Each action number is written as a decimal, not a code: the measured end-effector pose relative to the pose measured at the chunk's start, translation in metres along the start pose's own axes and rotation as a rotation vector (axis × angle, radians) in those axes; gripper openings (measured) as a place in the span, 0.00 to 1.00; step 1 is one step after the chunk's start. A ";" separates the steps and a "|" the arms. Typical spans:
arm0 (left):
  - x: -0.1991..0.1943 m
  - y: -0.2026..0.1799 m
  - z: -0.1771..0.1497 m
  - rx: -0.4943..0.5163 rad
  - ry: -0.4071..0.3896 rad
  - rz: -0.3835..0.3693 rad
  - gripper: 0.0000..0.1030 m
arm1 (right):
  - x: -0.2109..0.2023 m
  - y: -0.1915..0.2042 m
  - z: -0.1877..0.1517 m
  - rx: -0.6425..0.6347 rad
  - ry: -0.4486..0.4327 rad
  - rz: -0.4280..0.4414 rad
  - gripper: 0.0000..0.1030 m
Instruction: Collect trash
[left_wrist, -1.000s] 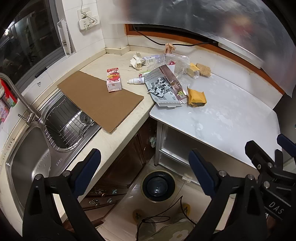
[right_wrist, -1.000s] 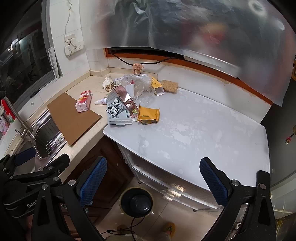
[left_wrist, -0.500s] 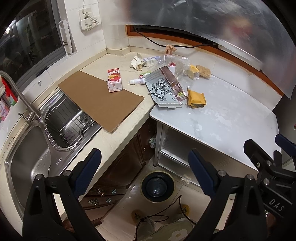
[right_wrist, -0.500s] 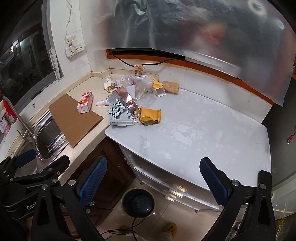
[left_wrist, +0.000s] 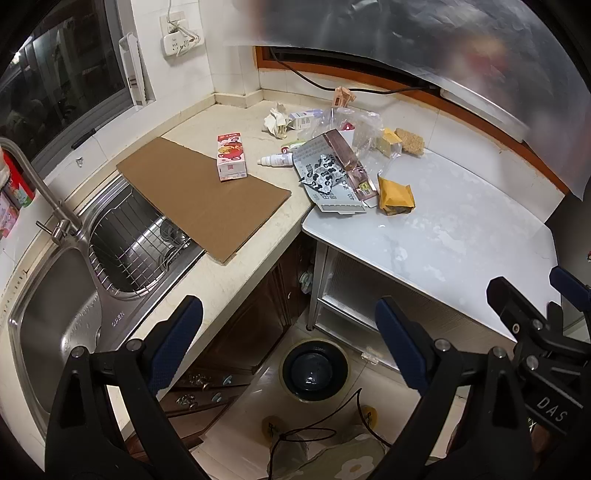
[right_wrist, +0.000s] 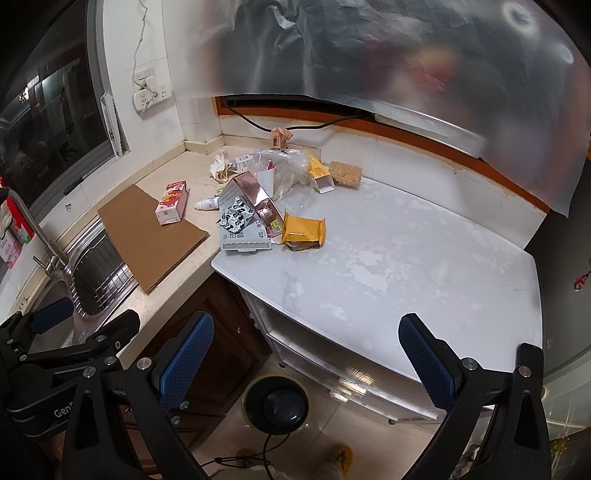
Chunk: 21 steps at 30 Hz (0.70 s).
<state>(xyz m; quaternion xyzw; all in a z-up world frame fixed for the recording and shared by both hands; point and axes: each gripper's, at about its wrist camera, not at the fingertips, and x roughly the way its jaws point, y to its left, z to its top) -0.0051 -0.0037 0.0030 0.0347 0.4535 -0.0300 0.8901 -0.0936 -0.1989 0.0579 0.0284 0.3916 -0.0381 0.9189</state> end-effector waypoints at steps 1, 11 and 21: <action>0.001 0.001 -0.001 -0.001 0.000 0.000 0.91 | 0.000 0.000 0.000 0.000 0.000 0.000 0.99; 0.005 0.003 -0.003 -0.007 0.010 -0.004 0.90 | 0.001 0.003 0.000 -0.002 0.000 0.001 0.99; 0.006 0.005 -0.006 -0.018 0.016 0.005 0.91 | 0.000 0.008 -0.002 -0.018 -0.006 0.018 0.99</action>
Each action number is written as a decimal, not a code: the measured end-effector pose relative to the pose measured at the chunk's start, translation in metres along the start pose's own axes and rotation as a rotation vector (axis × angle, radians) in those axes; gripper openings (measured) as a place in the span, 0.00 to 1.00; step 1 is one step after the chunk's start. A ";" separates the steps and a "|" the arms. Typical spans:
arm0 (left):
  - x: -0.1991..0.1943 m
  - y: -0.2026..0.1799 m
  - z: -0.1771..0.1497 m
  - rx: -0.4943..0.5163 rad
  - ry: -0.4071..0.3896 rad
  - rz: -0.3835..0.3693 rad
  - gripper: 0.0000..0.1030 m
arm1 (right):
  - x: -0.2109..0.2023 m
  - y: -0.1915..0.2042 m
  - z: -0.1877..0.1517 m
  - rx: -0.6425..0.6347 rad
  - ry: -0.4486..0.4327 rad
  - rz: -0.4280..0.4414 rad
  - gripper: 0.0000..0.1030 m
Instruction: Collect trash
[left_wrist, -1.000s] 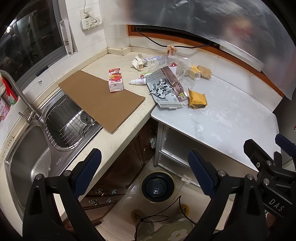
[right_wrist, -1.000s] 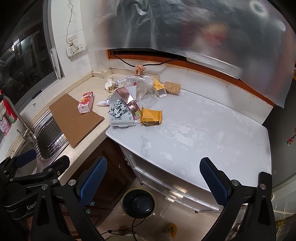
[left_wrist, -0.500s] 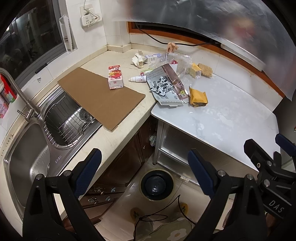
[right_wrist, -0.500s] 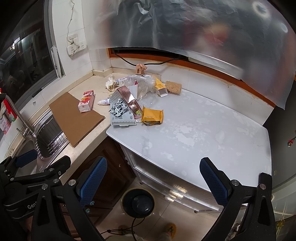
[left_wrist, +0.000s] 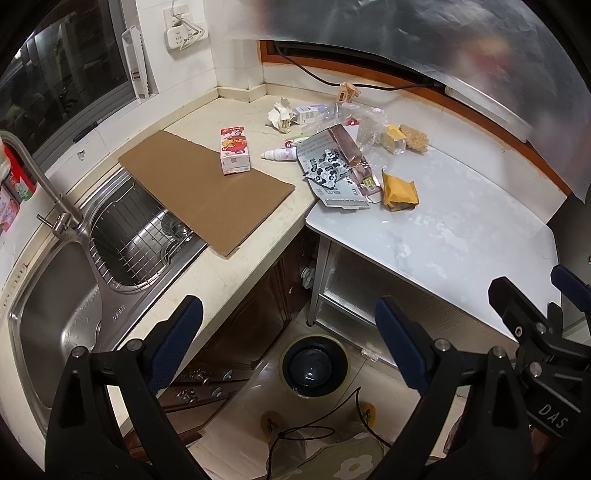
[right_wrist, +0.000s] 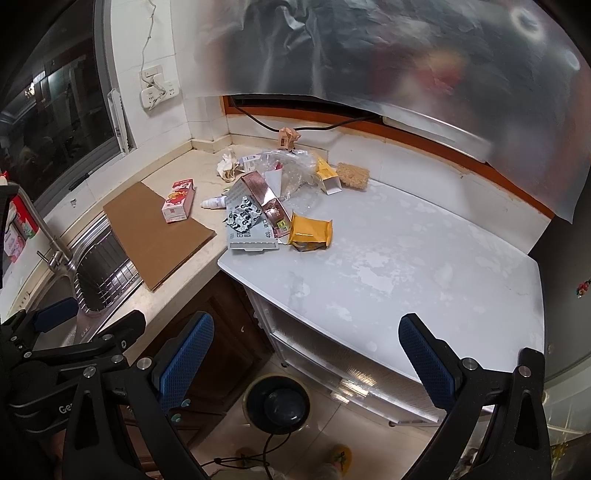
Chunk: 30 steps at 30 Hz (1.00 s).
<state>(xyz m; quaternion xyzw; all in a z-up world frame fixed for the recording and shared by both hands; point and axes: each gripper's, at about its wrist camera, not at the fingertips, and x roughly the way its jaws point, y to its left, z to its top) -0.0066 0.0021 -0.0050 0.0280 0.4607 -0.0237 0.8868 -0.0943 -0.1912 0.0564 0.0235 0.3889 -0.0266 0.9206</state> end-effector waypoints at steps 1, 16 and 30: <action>0.001 0.000 -0.001 -0.001 0.001 0.000 0.91 | 0.000 0.000 0.000 -0.001 0.000 0.001 0.99; 0.004 -0.001 -0.001 -0.005 0.011 0.004 0.91 | 0.007 0.004 0.003 -0.008 0.007 0.014 0.95; 0.026 0.000 0.026 0.019 0.020 -0.010 0.91 | 0.037 -0.002 0.025 -0.006 0.024 0.017 0.91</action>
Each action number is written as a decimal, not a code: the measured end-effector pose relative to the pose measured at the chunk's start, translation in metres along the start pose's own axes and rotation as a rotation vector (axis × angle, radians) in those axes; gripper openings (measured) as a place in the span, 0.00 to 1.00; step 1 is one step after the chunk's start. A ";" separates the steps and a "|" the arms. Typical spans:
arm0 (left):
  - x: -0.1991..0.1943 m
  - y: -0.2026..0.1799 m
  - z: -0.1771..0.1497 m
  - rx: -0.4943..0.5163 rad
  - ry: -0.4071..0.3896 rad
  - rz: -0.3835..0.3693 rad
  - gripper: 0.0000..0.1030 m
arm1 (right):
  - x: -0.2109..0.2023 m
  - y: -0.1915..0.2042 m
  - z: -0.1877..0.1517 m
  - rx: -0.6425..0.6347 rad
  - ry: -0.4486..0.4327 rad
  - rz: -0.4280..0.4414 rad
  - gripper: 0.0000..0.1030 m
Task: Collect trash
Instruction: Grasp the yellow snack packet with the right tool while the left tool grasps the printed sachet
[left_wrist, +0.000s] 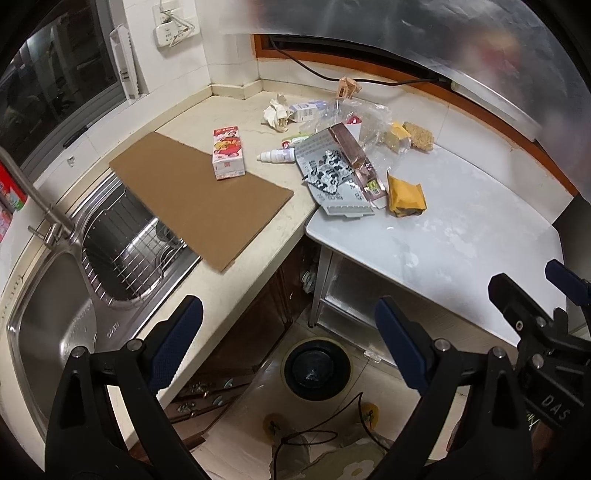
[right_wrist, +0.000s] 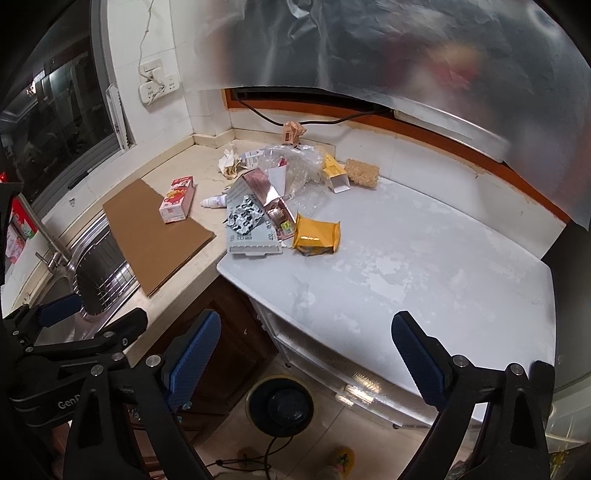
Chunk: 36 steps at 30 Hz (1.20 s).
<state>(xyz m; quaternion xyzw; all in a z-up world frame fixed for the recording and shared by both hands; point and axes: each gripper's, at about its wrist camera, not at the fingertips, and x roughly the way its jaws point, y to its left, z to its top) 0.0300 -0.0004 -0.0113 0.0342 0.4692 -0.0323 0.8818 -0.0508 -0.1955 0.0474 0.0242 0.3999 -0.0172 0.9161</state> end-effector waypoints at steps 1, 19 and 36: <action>0.002 0.000 0.004 0.001 0.000 -0.004 0.90 | 0.003 0.000 0.003 -0.005 -0.001 -0.001 0.91; 0.095 -0.010 0.108 0.051 0.033 -0.101 0.90 | 0.110 -0.024 0.074 -0.004 0.075 0.051 0.83; 0.208 -0.036 0.155 0.125 0.088 -0.151 0.79 | 0.250 -0.044 0.104 0.095 0.201 0.145 0.83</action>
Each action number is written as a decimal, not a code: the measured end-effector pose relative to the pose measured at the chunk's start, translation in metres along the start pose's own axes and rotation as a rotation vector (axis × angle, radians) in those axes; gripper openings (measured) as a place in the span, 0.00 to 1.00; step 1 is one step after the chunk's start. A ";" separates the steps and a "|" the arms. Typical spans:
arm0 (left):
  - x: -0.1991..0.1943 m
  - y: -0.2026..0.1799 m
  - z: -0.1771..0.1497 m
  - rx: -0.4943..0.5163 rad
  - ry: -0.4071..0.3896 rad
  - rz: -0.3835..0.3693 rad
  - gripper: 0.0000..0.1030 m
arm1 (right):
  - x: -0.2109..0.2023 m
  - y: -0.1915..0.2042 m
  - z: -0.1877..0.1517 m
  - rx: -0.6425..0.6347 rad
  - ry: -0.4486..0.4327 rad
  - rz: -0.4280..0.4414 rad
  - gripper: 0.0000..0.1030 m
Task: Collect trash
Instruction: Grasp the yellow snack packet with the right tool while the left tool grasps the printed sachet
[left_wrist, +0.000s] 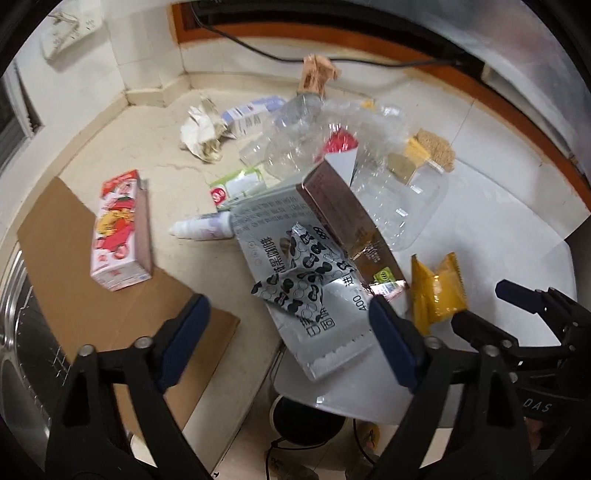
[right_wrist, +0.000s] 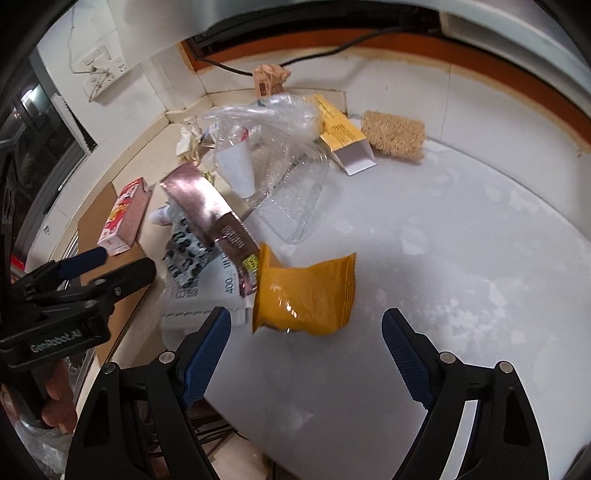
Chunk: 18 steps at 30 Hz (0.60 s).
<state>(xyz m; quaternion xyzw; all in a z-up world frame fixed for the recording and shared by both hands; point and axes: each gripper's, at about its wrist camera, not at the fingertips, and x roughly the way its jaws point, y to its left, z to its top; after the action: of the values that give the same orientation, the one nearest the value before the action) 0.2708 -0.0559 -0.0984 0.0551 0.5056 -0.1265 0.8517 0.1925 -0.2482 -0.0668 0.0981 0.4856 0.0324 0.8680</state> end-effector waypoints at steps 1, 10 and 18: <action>0.006 -0.001 0.001 0.003 0.010 -0.005 0.79 | 0.005 -0.001 0.002 0.003 0.004 0.003 0.83; 0.046 -0.014 0.009 0.059 0.044 -0.012 0.78 | 0.036 -0.009 0.009 0.021 0.031 0.009 0.75; 0.064 -0.013 0.014 0.049 0.072 -0.015 0.64 | 0.047 -0.005 0.008 0.015 0.040 0.054 0.66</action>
<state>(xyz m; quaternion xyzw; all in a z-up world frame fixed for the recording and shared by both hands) 0.3086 -0.0820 -0.1469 0.0768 0.5331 -0.1433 0.8303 0.2240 -0.2471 -0.1027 0.1170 0.5002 0.0541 0.8563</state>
